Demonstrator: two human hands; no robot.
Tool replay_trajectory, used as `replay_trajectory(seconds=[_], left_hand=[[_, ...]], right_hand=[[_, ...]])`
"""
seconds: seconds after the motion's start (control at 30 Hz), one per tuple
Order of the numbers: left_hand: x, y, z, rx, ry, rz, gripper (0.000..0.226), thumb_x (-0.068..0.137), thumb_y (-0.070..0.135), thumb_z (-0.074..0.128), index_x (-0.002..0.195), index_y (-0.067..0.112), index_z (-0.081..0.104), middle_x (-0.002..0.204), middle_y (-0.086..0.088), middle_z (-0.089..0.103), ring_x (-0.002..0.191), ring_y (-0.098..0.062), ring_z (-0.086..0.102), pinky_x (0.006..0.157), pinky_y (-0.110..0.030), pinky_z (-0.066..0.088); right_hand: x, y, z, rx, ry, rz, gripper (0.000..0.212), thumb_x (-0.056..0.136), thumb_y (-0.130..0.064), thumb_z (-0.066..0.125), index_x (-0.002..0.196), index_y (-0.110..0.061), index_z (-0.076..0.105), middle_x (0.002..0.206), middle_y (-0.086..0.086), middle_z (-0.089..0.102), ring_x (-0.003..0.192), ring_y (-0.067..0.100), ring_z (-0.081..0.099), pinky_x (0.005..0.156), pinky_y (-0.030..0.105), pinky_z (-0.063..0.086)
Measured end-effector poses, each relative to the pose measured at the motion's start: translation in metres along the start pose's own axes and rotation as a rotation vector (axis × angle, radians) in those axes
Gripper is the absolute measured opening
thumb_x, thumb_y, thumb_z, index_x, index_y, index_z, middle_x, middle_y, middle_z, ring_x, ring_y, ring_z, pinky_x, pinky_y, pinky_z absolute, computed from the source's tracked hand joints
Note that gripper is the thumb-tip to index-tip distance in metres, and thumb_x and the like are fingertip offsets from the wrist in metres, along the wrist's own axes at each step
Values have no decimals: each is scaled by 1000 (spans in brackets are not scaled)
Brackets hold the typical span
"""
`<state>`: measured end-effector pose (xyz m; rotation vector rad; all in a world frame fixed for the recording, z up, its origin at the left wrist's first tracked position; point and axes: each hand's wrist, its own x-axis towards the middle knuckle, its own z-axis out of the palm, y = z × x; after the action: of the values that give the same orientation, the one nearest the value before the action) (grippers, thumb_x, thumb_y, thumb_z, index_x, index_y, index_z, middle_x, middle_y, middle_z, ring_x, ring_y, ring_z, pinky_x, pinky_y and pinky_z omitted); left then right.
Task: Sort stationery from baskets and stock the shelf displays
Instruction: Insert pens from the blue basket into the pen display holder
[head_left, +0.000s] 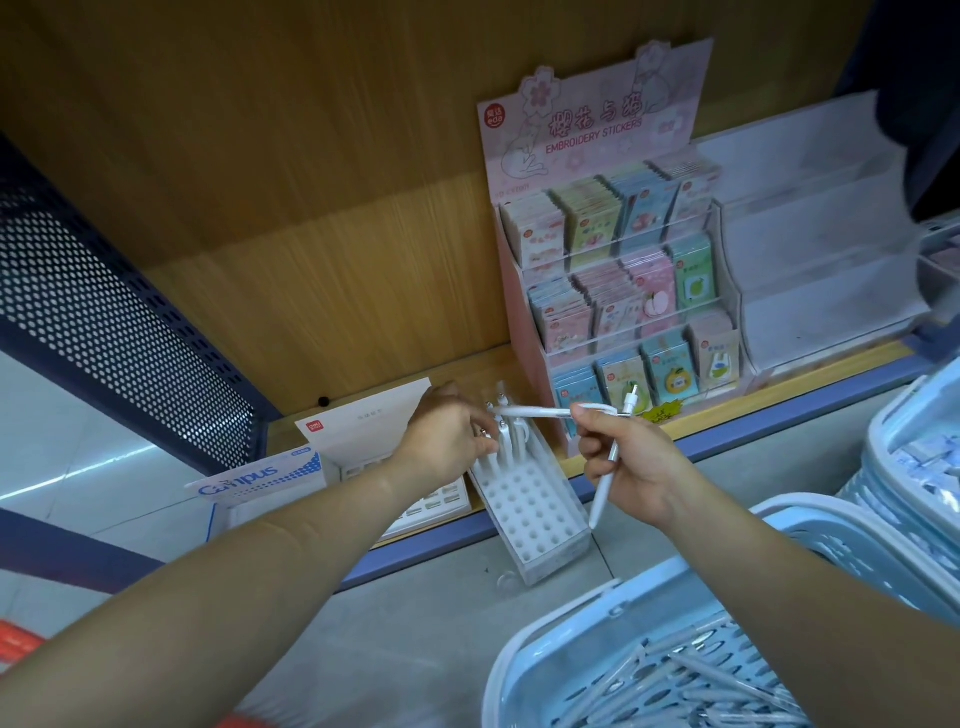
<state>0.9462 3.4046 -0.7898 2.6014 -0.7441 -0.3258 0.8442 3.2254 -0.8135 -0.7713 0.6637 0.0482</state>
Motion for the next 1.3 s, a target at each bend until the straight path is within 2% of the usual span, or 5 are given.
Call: replay_trajectory(seconds=[0.27, 0.4, 0.8, 1.1, 1.3], left_hand=[[-1, 10, -32, -237, 40, -140, 25, 81, 3, 65, 87, 26, 73, 91, 6, 65, 71, -8, 57, 58, -17, 44], [1, 26, -50, -447, 137, -157, 22, 87, 7, 60, 83, 26, 72, 88, 5, 72, 76, -9, 62, 67, -18, 46], [-1, 54, -54, -813, -177, -119, 40, 90, 14, 67, 129, 8, 57, 99, -12, 70, 60, -3, 60, 50, -12, 42], [-3, 25, -67, -387, 127, -56, 17, 82, 13, 76, 86, 28, 70, 70, -1, 61, 69, -14, 60, 72, -26, 52], [-20, 15, -34, -56, 6, 51, 19, 90, 24, 68, 108, 21, 72, 96, 3, 72, 91, -14, 65, 86, -32, 51]], right_hand=[[-5, -6, 5, 99, -41, -9, 6, 88, -11, 65, 84, -10, 62, 70, 2, 64, 49, 4, 46, 32, 12, 23], [-7, -13, 17, 127, -40, -43, 9, 92, -13, 62, 84, -10, 59, 62, -1, 54, 45, 3, 41, 31, 12, 21], [-23, -13, 37, -88, -441, 54, 14, 83, -20, 63, 92, -9, 65, 72, 4, 55, 48, 4, 31, 36, 12, 17], [-1, -10, 18, 21, 51, -9, 20, 95, -21, 51, 80, -10, 57, 68, 6, 55, 57, 15, 46, 53, 24, 37], [-3, -2, 17, -200, 157, -113, 17, 95, -22, 58, 85, -15, 71, 73, -2, 62, 73, 12, 54, 69, 27, 42]])
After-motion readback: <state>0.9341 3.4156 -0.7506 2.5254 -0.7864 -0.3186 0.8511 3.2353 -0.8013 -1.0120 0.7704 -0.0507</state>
